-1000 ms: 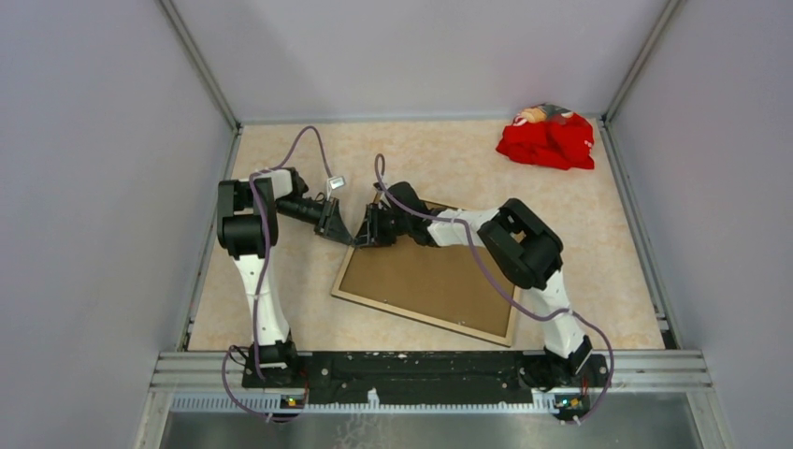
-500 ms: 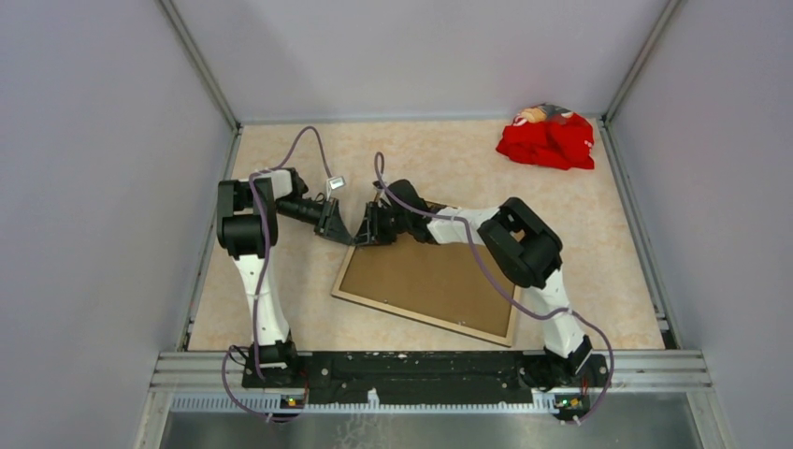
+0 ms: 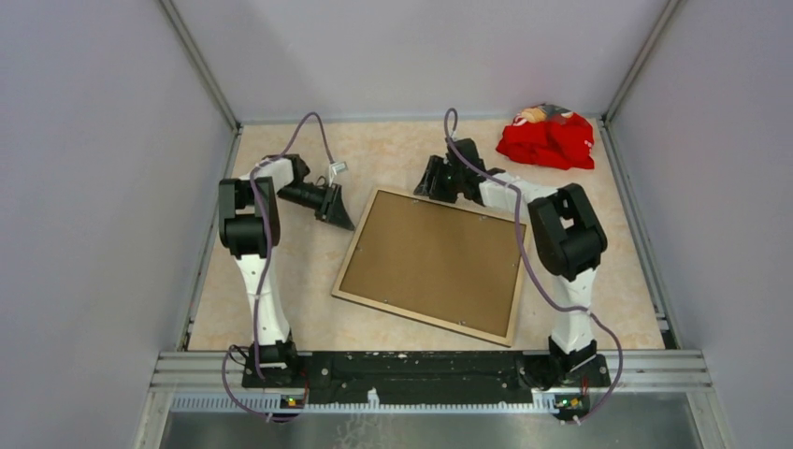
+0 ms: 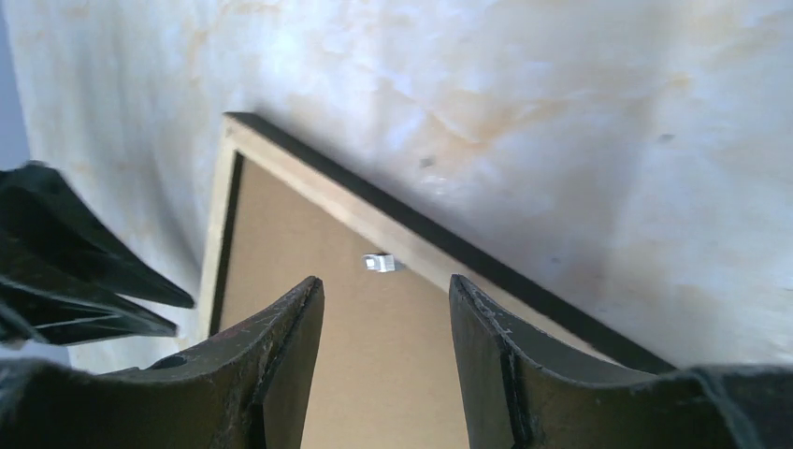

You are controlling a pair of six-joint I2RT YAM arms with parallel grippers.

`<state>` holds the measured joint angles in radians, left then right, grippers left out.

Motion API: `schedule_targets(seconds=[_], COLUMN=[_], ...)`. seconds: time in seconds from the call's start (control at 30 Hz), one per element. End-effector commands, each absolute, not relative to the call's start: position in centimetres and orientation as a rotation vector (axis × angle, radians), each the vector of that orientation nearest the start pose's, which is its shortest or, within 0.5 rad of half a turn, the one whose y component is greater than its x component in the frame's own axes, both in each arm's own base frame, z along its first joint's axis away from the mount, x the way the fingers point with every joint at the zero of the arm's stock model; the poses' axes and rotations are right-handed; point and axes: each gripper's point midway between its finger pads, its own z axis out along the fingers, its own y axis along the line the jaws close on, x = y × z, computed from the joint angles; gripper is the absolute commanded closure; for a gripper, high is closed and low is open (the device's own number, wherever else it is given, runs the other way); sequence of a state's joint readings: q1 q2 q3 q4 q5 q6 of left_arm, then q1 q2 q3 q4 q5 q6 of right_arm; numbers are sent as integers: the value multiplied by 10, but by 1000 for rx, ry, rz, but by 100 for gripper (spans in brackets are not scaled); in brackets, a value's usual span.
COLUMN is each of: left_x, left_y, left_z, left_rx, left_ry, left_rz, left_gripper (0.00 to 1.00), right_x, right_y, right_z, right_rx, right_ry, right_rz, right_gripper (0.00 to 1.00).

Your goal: Put the photo into the frame

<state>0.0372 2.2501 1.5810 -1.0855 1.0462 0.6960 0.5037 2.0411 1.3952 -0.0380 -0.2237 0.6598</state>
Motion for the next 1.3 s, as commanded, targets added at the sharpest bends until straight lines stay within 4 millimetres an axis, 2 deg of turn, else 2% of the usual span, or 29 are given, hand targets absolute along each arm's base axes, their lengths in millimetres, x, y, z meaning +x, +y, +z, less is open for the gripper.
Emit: schedule_targets(seconds=[0.0, 0.17, 0.37, 0.43, 0.5, 0.57, 0.63, 0.7, 0.8, 0.87, 0.93, 1.0, 1.1, 1.17, 1.27], left_x=[385, 392, 400, 395, 394, 394, 393, 392, 388, 383, 377, 366, 348, 335, 314], left_y=[-127, -129, -136, -150, -152, -150, -147, -143, -137, -131, -124, -121, -118, -117, -114], left_z=[48, 50, 38, 37, 39, 42, 48, 58, 69, 77, 87, 97, 106, 109, 106], left_rx=[723, 725, 712, 746, 750, 759, 772, 785, 803, 812, 819, 860, 937, 988, 1057], left_ry=[2398, 2390, 2411, 2413, 2408, 2407, 2406, 2394, 2381, 2371, 2355, 2333, 2304, 2277, 2252], left_rz=[-1382, -1367, -1355, -1378, -1382, -1366, -1350, -1333, -1299, -1288, -1276, -1254, -1205, -1188, -1162], left_gripper=[67, 64, 63, 64, 64, 63, 60, 55, 51, 48, 44, 41, 39, 39, 36], right_x=[446, 448, 450, 450, 449, 448, 446, 436, 400, 360, 314, 270, 215, 187, 161], right_y=[301, 307, 317, 321, 320, 317, 309, 303, 309, 317, 324, 322, 321, 320, 318], right_z=[69, 59, 51, 50, 53, 65, 82, 101, 122, 122, 112, 103, 92, 84, 75], right_rx=[59, 64, 78, 82, 77, 51, -17, -97, -328, -540, -721, -850, -1005, -1089, -1167], right_ry=[2405, 2422, 2429, 2432, 2426, 2407, 2385, 2357, 2291, 2263, 2264, 2285, 2265, 2243, 2236], right_rz=[778, 801, 861, 885, 887, 867, 815, 780, 687, 593, 543, 537, 581, 589, 539], right_gripper=[48, 48, 50, 50, 50, 47, 44, 39, 33, 34, 35, 35, 34, 36, 38])
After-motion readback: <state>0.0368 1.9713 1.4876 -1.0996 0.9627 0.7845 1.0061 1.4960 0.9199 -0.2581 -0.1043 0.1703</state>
